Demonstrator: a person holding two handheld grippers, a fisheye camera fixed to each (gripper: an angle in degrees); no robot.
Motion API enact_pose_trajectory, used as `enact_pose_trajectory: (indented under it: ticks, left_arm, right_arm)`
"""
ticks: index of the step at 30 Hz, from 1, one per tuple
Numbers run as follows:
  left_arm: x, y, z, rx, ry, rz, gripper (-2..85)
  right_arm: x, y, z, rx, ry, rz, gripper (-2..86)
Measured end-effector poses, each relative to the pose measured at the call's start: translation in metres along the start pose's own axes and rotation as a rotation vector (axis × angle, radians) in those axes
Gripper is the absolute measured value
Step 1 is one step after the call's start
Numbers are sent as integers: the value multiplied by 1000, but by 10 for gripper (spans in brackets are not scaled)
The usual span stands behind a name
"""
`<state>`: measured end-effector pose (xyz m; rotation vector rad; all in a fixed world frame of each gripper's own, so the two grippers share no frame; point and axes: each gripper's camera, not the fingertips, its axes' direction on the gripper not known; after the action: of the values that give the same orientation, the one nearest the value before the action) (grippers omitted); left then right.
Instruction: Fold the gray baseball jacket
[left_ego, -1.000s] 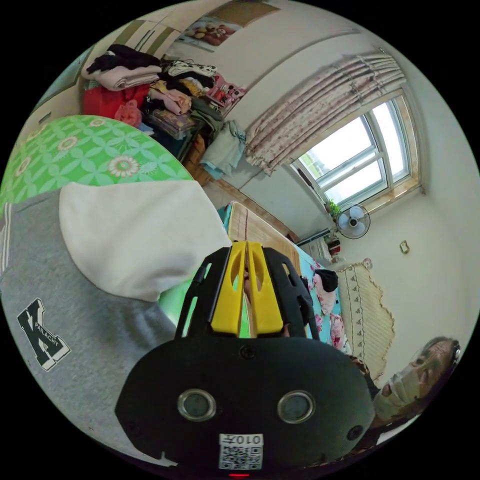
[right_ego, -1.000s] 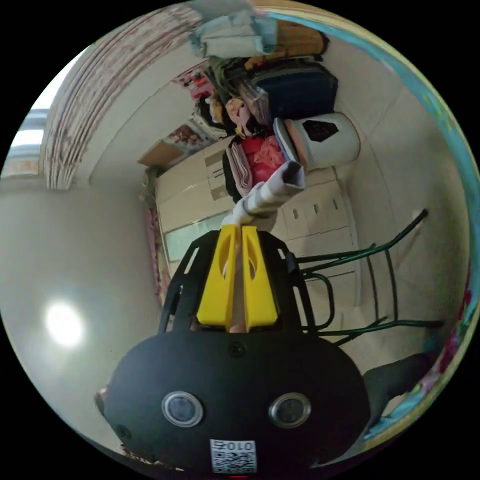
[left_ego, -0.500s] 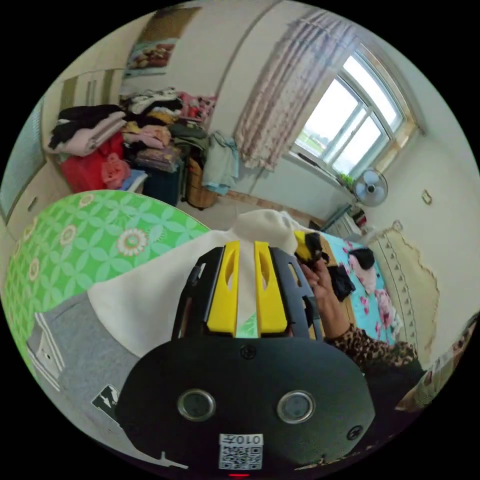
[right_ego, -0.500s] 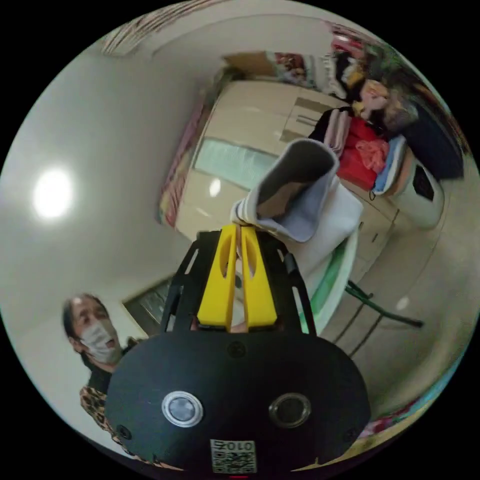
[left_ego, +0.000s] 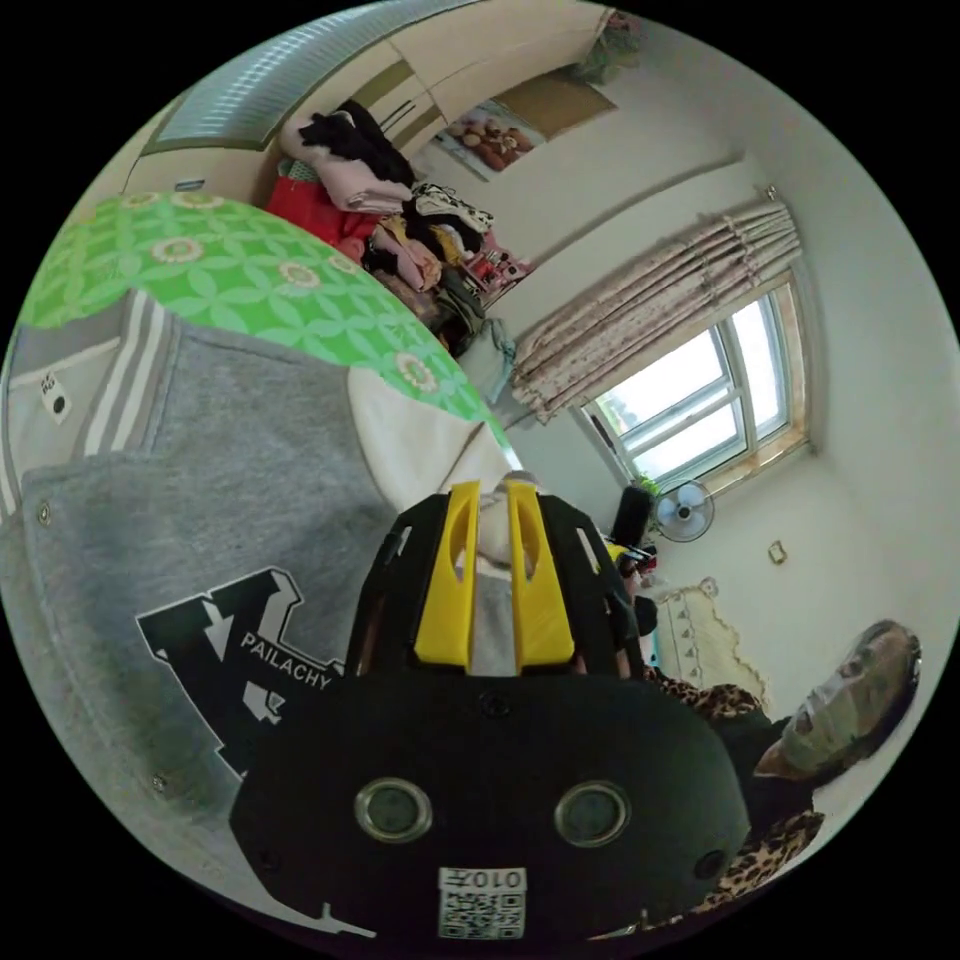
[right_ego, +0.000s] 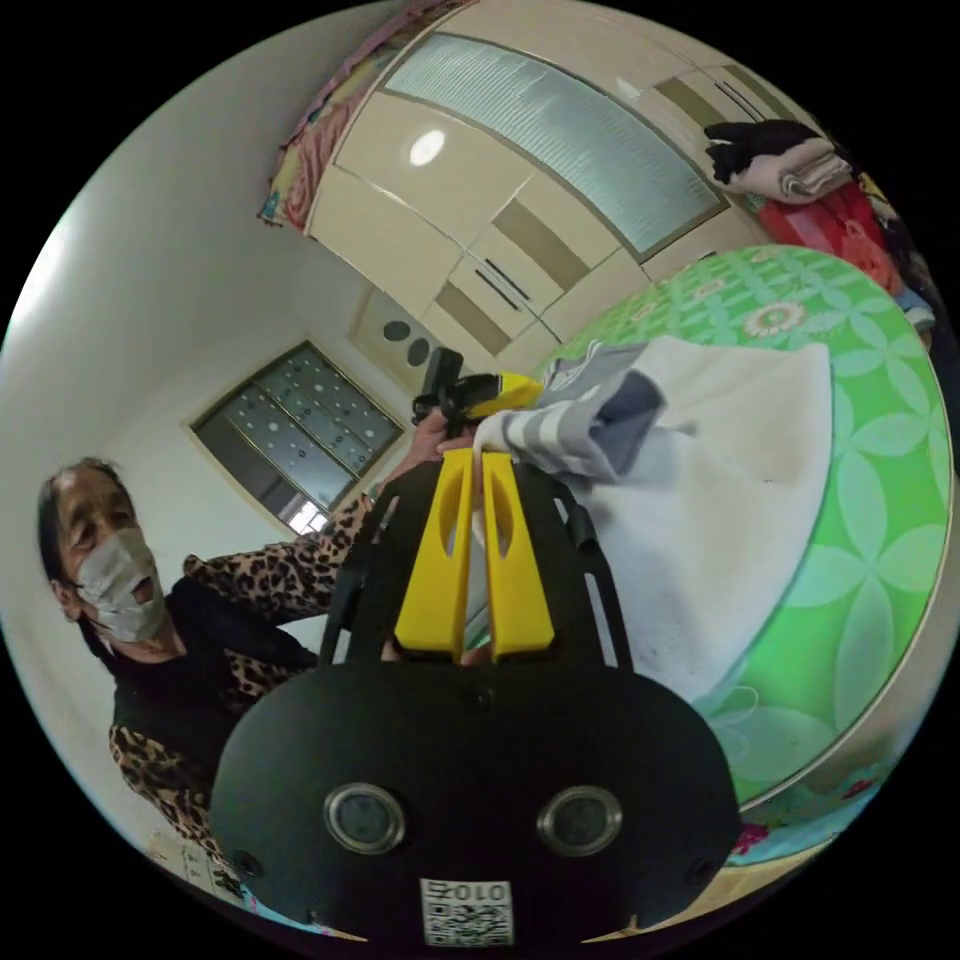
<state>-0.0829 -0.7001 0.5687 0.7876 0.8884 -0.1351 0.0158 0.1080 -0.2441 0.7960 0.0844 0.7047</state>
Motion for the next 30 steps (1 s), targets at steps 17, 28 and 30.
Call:
enact_pose_trajectory:
  ticks: [17,28,30]
  left_arm:
    - [2,-85,85,-310,175,159,140]
    - [-5,-90,88,-274,338,170,137]
    - [1,-95,76,-215,330,168,83]
  right_arm:
    - [37,24,-41,240,-374,-67,38]
    - [52,21,-56,287,-394,-40,37]
    - [57,23,-61,325,-398,-5,37]
